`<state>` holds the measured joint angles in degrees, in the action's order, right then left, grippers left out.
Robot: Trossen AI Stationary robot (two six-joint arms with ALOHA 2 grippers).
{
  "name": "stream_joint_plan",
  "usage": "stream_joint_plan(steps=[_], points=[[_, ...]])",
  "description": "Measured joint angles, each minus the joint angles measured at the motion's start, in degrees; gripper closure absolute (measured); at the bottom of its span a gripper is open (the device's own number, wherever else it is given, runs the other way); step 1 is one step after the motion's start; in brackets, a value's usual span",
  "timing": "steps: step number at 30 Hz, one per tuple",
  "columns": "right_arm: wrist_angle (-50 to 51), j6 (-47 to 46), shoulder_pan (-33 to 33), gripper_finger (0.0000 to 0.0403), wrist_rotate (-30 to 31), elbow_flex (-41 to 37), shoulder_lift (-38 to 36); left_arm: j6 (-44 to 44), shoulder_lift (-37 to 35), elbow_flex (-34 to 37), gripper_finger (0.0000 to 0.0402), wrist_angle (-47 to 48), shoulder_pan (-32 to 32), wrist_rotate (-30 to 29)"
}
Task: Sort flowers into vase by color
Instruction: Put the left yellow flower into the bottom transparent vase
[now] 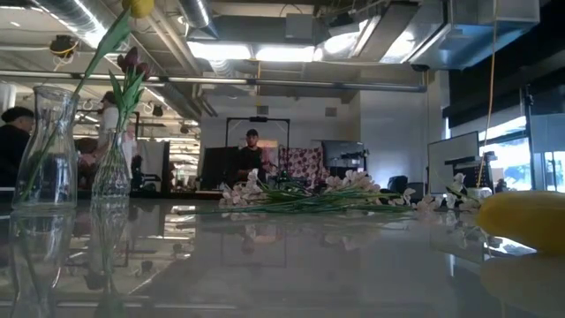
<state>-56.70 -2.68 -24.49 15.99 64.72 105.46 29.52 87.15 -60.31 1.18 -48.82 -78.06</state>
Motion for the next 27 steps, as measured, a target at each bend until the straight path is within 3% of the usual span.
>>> stream_joint_plan(steps=[5, 13, 19, 27], points=[[-0.4, -0.1, 0.5, 0.0242, 0.7, 0.7, 0.7, -4.8, 0.3, 0.0, 0.0401, -4.1, 2.3, 4.9], [1.2, 0.1, 0.5, 0.0389, 0.9, 0.8, 0.7, -8.9, 0.3, 0.0, 0.0393, -6.8, 3.5, 7.6], [6.5, 0.2, 0.5, 0.0397, 2.4, 0.8, 0.1, -7.7, 0.3, 0.0, 0.0376, -6.6, 3.3, 9.7], [14.0, 0.0, 0.4, 0.0399, 2.3, 0.9, -1.2, -5.6, 0.3, 0.0, 0.0320, -5.5, 3.7, 14.6]])
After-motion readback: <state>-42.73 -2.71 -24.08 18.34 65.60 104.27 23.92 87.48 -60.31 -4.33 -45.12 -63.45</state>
